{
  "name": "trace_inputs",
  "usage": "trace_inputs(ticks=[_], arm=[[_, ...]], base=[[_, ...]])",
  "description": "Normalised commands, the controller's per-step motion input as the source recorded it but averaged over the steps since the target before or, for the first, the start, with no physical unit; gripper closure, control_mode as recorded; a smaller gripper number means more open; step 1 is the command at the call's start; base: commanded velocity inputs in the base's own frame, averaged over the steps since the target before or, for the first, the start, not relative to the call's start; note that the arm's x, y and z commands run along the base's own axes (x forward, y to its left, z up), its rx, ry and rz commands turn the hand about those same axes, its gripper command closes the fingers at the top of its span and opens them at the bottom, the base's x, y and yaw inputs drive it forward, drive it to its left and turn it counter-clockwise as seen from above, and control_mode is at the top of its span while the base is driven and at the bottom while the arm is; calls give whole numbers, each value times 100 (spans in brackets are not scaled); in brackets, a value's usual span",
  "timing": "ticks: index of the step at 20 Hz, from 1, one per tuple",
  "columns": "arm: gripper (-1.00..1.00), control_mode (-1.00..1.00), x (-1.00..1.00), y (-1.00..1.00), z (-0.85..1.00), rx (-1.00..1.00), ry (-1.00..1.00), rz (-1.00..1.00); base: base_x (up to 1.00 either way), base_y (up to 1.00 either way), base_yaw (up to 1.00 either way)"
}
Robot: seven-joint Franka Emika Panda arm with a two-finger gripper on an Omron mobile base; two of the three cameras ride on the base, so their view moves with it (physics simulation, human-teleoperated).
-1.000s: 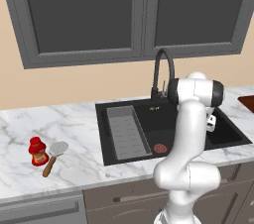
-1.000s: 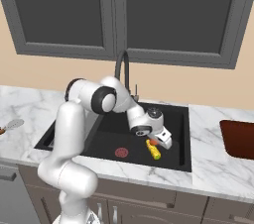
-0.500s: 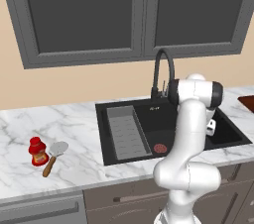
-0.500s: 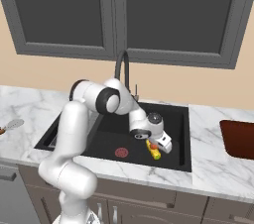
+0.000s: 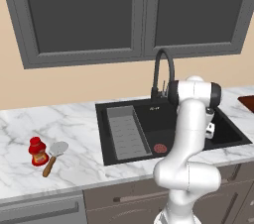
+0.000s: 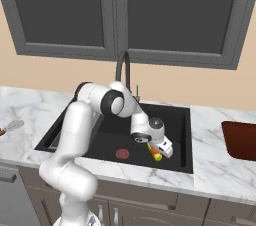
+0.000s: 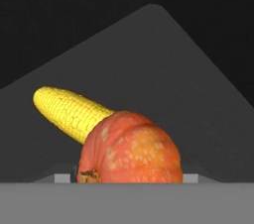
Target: Pick up all produce items and place them in the sink. Turn on the sink faucet to wash them. Then turn the sink off and put them in the tray.
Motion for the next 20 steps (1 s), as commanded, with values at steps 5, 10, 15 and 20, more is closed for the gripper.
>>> trace_inputs(ticks=[5, 10, 15, 20], arm=[[100, -100, 9, 1, -23, 0, 0, 0], [100, -100, 17, 0, -27, 0, 0, 0], [-100, -100, 14, 0, -30, 0, 0, 0], [-100, -100, -5, 5, -14, 0, -1, 0]], base=[[0, 0, 0], [0, 0, 0], [0, 0, 0], [0, 0, 0]])
